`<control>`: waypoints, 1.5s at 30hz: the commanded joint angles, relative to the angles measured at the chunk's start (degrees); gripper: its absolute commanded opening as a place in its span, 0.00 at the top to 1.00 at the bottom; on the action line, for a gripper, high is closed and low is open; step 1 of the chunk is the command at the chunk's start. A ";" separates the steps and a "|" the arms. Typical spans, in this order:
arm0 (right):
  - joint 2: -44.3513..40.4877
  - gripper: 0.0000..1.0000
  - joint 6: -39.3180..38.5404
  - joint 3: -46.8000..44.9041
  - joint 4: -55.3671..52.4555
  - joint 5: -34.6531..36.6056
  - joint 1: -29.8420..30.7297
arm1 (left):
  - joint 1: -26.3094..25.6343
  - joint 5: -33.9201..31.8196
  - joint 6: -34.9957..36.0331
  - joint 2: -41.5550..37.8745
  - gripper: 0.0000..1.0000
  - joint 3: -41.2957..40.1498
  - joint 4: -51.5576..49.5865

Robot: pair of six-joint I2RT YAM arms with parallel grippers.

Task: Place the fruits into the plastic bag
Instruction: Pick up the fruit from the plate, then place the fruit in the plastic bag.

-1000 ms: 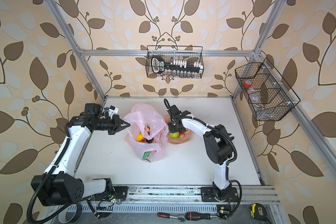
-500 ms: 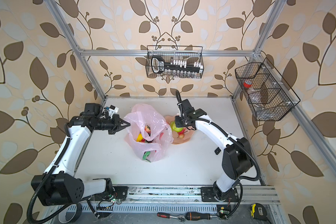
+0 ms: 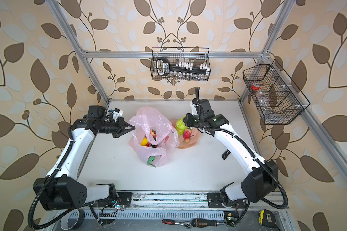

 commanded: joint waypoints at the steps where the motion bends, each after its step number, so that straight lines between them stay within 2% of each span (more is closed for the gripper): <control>1: 2.09 0.95 4.65 1.35 5.33 -5.90 5.34 | -0.48 2.12 -0.23 0.04 1.00 2.28 0.53; 5: 6.46 0.96 6.25 4.54 7.56 -6.05 10.61 | -0.57 2.12 -0.10 0.05 1.00 2.48 0.31; 10: 9.36 0.97 7.69 6.46 9.13 -6.43 14.24 | -0.58 1.94 0.21 -0.21 1.00 2.45 -0.26; 21: 8.71 0.99 9.59 5.04 10.30 -7.27 16.24 | -0.63 1.86 0.07 -0.57 1.00 2.22 -0.08; 32: 10.43 1.00 9.47 -1.05 12.16 -3.79 19.62 | -0.88 2.21 -0.23 -0.65 1.00 2.45 -0.44; 45: 15.39 1.00 6.68 -0.51 11.78 1.08 23.25 | -1.70 2.91 -1.77 -0.13 1.00 2.85 1.56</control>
